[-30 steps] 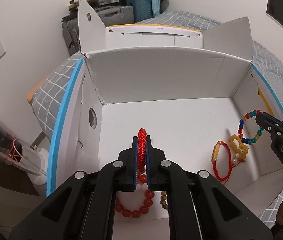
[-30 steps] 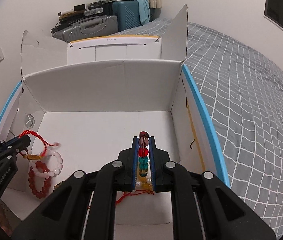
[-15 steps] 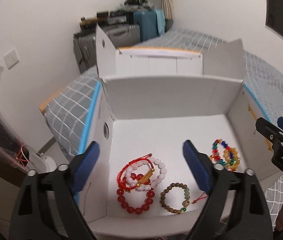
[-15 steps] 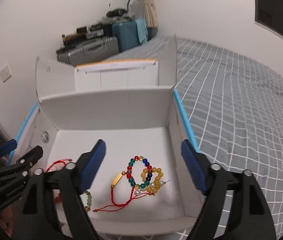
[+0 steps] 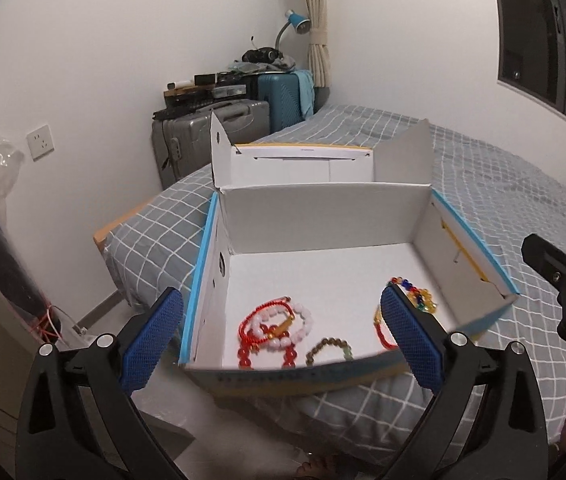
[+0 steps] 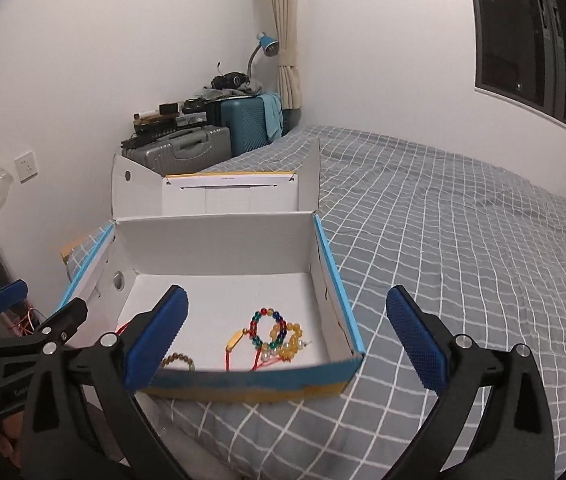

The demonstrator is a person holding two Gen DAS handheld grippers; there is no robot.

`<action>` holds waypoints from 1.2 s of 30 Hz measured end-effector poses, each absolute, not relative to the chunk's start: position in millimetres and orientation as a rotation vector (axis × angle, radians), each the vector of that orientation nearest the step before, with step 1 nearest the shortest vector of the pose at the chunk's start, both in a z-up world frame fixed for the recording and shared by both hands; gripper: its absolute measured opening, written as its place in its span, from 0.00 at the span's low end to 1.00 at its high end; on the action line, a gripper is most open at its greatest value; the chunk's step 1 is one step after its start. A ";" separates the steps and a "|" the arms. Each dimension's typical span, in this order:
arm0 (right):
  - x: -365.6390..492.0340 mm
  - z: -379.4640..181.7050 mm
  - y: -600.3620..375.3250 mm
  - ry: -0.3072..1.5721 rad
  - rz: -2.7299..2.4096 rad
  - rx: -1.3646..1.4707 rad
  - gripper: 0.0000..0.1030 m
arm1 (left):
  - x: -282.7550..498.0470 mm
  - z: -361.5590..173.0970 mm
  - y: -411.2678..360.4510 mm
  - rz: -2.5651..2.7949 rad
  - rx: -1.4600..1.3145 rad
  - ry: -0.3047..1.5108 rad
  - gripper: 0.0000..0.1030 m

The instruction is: Organize jewelry

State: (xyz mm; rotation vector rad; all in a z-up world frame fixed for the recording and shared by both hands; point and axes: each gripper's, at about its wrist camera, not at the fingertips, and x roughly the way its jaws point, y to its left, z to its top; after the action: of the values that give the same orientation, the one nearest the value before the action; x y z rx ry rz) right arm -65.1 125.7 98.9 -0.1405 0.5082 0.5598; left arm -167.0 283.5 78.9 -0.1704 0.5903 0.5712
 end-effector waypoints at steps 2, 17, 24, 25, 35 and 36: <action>-70.8 96.4 120.6 0.509 0.558 -0.137 0.93 | -174.6 78.0 279.2 0.561 -0.171 0.585 0.94; -84.1 74.2 110.9 0.543 0.546 -0.145 0.93 | -192.0 58.7 268.0 0.533 -0.188 0.606 0.94; -81.8 71.0 110.3 0.551 0.540 -0.143 0.93 | -192.7 60.7 266.9 0.538 -0.195 0.593 0.94; -81.8 70.6 110.5 0.552 0.540 -0.144 0.93 | -192.3 60.7 266.9 0.538 -0.192 0.594 0.94; -78.0 67.2 108.7 0.563 0.534 -0.144 0.93 | -187.2 58.9 263.4 0.529 -0.183 0.620 0.94; -77.7 66.9 108.2 0.563 0.535 -0.144 0.93 | -186.9 58.8 263.2 0.530 -0.181 0.621 0.94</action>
State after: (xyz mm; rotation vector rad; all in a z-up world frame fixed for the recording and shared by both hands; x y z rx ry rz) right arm -77.7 108.2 66.9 -0.1441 0.5630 0.5346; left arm -186.9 263.2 58.8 -0.1812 0.6209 0.5302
